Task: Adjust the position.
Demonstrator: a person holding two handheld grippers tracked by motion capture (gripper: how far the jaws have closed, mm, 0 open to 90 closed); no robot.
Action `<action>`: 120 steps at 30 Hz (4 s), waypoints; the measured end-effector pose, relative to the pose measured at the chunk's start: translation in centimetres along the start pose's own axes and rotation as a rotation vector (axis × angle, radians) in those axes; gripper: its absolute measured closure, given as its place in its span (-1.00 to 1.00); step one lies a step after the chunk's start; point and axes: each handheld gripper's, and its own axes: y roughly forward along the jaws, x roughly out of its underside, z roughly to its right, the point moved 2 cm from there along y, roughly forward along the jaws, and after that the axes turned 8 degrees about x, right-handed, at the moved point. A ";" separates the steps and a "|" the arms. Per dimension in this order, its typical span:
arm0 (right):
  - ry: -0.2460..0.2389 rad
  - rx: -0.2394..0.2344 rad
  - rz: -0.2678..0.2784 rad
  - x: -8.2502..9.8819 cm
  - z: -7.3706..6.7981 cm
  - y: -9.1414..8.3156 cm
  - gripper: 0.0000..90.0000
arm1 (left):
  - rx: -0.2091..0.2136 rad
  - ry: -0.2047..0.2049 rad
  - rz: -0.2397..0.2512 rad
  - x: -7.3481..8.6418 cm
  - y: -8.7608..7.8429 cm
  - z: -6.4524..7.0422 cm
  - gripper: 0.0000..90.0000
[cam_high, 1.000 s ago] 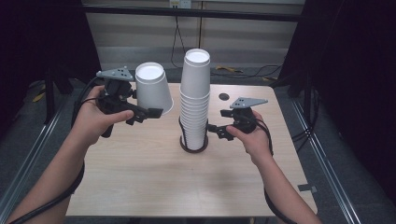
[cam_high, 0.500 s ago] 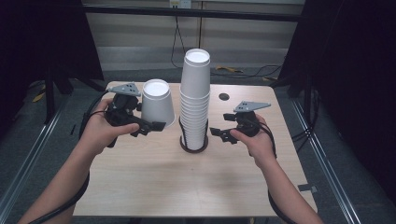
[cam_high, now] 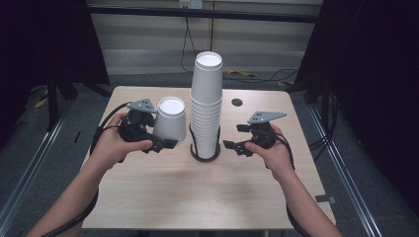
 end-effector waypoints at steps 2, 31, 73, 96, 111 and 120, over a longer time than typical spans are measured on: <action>-0.005 -0.004 -0.004 0.1 -0.1 0.0 -0.63 | 0.000 0.001 -0.001 0.2 0.3 0.1 -0.74; -0.096 -0.086 -0.042 0.9 -1.9 0.5 -0.66 | -0.024 0.056 -0.179 2.2 2.4 0.1 -0.70; -0.256 -0.211 -0.212 0.7 -3.8 0.6 -0.65 | -0.002 0.087 -0.345 3.2 5.6 0.9 -0.70; -0.333 -0.261 -0.306 0.1 -5.0 0.6 -0.64 | 0.017 0.110 -0.429 3.4 7.8 2.1 -0.70; -0.343 -0.276 -0.303 -0.4 -5.2 0.6 -0.64 | 0.023 0.127 -0.495 3.3 9.0 2.5 -0.70; -0.357 -0.283 -0.305 -0.8 -5.6 0.7 -0.64 | 0.030 0.132 -0.523 3.2 9.7 2.7 -0.70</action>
